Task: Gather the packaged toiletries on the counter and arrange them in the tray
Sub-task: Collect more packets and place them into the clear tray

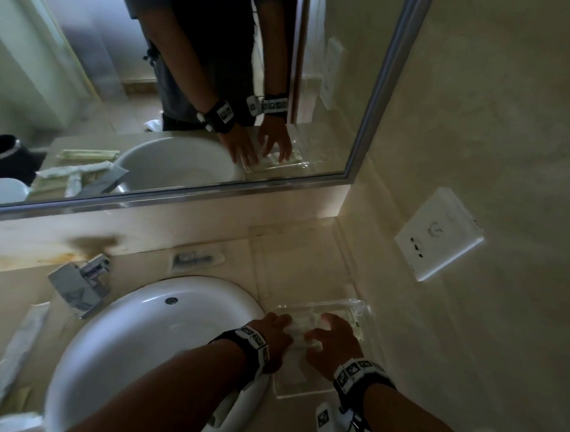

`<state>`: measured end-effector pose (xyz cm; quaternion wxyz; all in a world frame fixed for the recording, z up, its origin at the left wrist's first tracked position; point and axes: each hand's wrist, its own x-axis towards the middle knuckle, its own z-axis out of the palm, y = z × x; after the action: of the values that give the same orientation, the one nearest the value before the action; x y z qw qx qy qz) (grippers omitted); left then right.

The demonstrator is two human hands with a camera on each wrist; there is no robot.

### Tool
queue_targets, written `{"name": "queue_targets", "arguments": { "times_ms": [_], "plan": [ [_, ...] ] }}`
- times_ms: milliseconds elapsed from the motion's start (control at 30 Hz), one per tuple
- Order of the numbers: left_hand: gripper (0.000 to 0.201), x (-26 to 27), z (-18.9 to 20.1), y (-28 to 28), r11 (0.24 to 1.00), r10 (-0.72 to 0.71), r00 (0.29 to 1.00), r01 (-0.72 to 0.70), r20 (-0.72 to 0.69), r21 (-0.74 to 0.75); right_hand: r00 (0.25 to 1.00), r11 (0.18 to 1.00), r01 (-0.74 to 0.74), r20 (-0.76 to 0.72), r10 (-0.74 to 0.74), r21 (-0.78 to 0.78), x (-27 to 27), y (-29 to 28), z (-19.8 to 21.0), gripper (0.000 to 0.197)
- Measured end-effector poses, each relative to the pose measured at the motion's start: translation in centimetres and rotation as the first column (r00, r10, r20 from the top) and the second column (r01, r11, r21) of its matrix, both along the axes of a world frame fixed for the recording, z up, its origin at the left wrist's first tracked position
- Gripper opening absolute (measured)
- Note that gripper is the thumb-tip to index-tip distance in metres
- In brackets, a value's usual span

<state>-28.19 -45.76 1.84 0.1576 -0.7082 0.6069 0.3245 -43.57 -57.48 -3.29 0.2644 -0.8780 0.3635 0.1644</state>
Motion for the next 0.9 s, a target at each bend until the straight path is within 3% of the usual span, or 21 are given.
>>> {"name": "queue_targets", "arguments": {
  "times_ms": [67, 167, 367, 500, 667, 900],
  "plan": [
    [0.054, 0.7, 0.4, 0.3, 0.996, 0.088, 0.996, -0.088, -0.014, -0.027, 0.999, 0.990, -0.053, -0.012, 0.052, -0.130, 0.7, 0.1, 0.5, 0.038],
    [0.055, 2.5, 1.2, 1.2, 0.964, 0.258, 0.965, -0.260, -0.041, -0.060, 0.989, 0.967, -0.047, 0.121, 0.080, -0.250, 2.4, 0.1, 1.6, 0.038],
    [0.053, 6.7, 2.3, 5.0, 0.835, 0.533, 0.845, -0.534, -0.044, -0.133, 0.957, 0.974, -0.177, 0.206, 0.204, -0.140, 8.4, 1.6, 5.0, 0.032],
    [0.054, 9.3, 3.0, 8.1, 0.739, 0.666, 0.746, -0.660, -0.001, -0.135, 0.945, 0.963, -0.261, 0.186, 0.269, -0.068, 13.0, 3.9, 5.5, 0.036],
    [0.057, 13.0, 3.2, 11.1, 0.619, 0.776, 0.630, -0.773, -0.044, -0.140, 0.913, 0.923, -0.384, 0.148, 0.381, -0.006, 18.4, 6.7, 5.2, 0.038],
    [0.055, 16.6, 1.6, 12.7, 0.489, 0.841, 0.517, -0.853, -0.161, -0.182, 0.881, 0.880, -0.471, -0.013, 0.473, 0.064, 25.9, 7.7, 3.1, 0.061]
  ]
}}
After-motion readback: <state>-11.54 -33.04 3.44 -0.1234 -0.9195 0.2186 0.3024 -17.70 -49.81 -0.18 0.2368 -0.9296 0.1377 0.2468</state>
